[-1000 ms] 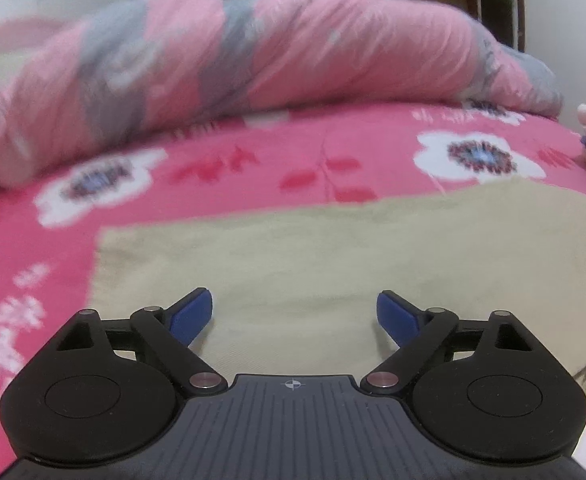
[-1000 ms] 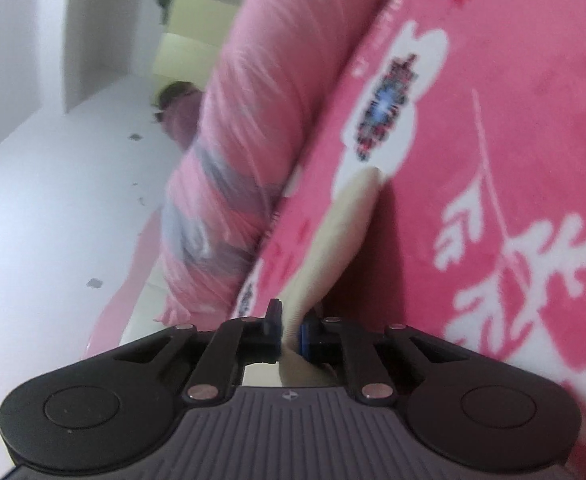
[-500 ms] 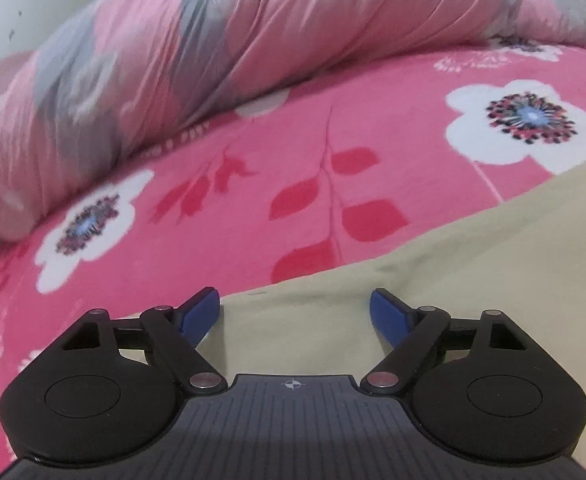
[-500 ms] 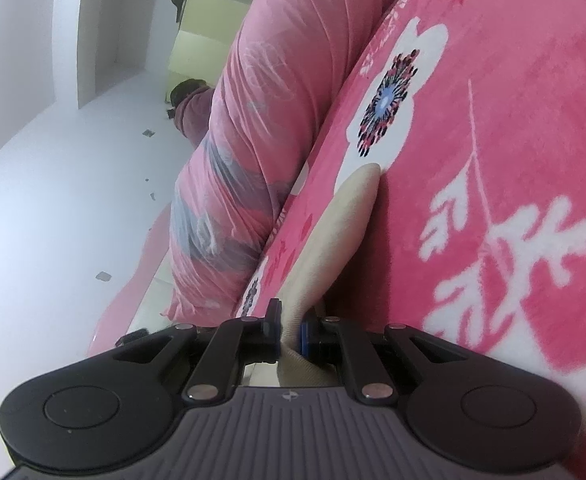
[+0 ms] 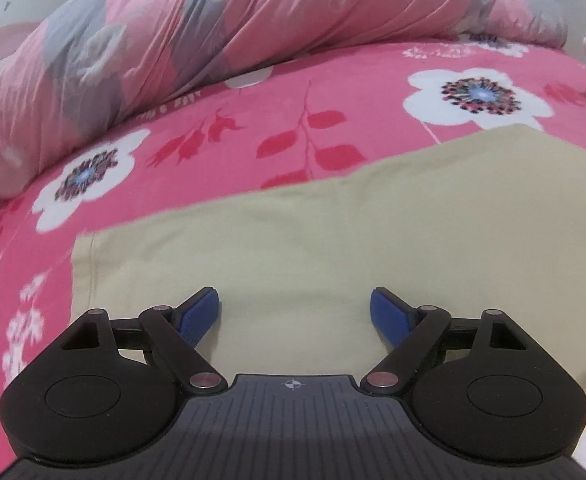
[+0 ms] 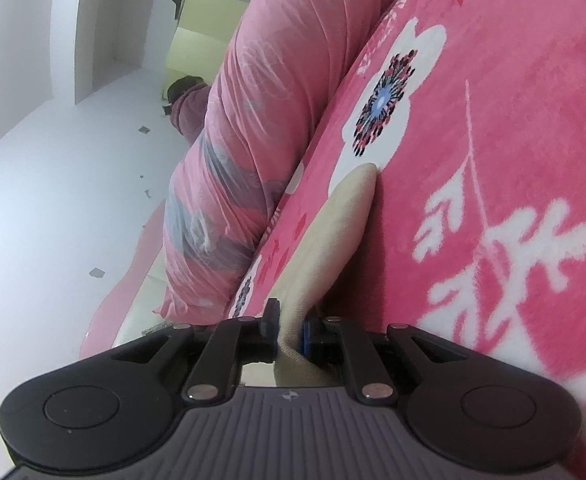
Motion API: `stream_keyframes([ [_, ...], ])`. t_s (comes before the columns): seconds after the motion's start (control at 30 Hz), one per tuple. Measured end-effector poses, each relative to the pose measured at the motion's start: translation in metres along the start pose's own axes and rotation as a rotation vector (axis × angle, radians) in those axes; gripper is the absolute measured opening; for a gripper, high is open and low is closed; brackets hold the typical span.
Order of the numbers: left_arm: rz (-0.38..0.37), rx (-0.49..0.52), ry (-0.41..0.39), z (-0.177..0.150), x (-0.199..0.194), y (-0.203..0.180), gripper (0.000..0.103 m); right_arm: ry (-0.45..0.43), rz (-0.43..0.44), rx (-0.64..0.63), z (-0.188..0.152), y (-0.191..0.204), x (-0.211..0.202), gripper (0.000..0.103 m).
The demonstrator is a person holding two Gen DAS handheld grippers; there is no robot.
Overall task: Fold clothes
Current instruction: 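Grasp the trouser bundle end with the right gripper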
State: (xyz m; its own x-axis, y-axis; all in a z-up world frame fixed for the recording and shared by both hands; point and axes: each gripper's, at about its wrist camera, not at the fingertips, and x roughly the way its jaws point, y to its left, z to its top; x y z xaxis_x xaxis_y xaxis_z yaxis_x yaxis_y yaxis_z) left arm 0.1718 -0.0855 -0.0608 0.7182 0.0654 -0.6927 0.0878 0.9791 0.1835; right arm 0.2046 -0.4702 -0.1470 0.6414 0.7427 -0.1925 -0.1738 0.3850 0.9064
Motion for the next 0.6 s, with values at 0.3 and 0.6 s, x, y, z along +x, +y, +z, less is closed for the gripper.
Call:
stream_keyframes([
  [0.3, -0.017, -0.020, -0.103, -0.031, -0.019, 0.004, 0.085, 0.022, -0.036, -0.062, -0.005, 0.009, 0.003, 0.016],
  [0.6, -0.040, -0.023, -0.144, -0.040, -0.018, 0.007, 0.085, 0.015, -0.168, -0.150, -0.001, 0.088, 0.007, 0.008],
])
